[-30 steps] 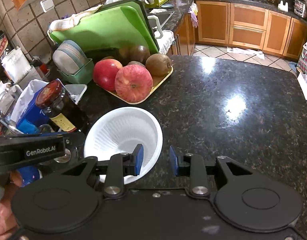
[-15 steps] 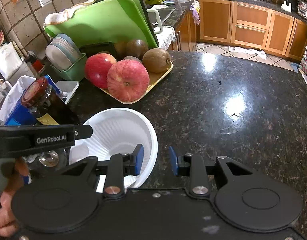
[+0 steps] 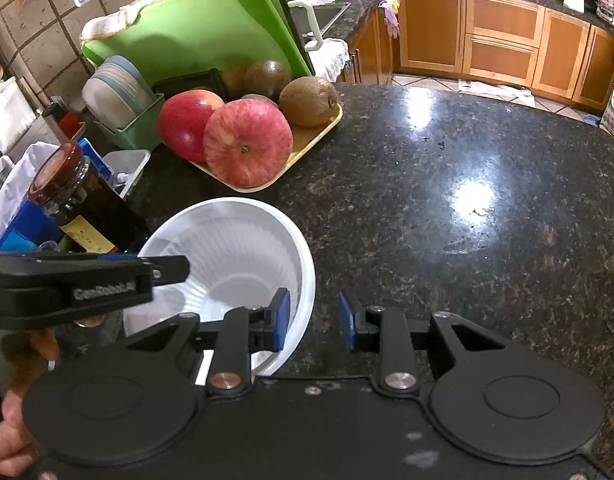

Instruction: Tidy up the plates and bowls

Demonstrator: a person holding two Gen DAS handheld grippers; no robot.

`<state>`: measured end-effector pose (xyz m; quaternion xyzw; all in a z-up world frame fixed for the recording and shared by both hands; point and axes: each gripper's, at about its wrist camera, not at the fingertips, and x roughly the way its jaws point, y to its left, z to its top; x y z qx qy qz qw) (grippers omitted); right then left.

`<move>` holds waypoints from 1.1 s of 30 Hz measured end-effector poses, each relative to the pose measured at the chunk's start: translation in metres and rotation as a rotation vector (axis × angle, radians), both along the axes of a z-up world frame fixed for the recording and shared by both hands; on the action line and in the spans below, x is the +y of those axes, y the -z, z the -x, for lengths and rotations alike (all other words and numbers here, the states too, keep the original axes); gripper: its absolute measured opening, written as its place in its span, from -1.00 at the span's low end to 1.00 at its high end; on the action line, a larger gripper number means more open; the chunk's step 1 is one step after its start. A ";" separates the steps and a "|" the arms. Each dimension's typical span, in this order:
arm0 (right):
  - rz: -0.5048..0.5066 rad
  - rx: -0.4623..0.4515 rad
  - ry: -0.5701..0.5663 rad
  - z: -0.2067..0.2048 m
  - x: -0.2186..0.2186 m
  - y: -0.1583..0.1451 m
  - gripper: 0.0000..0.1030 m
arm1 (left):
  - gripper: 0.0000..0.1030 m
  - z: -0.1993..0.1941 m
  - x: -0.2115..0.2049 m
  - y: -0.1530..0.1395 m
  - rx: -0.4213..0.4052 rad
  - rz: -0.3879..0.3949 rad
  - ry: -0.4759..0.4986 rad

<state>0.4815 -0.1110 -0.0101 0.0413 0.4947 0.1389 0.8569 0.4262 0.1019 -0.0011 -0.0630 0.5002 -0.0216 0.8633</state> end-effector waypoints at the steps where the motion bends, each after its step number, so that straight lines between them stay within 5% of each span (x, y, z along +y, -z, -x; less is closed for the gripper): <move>1: -0.001 0.000 -0.004 0.001 0.001 -0.001 -0.43 | -0.35 0.000 -0.001 0.000 0.003 0.001 0.006; 20: 0.001 -0.021 -0.004 0.022 0.000 -0.017 -0.43 | -0.35 0.028 -0.019 -0.023 -0.057 -0.058 0.046; 33: -0.007 -0.113 0.012 0.083 0.002 -0.078 -0.43 | -0.35 0.077 -0.018 -0.069 -0.131 -0.055 0.063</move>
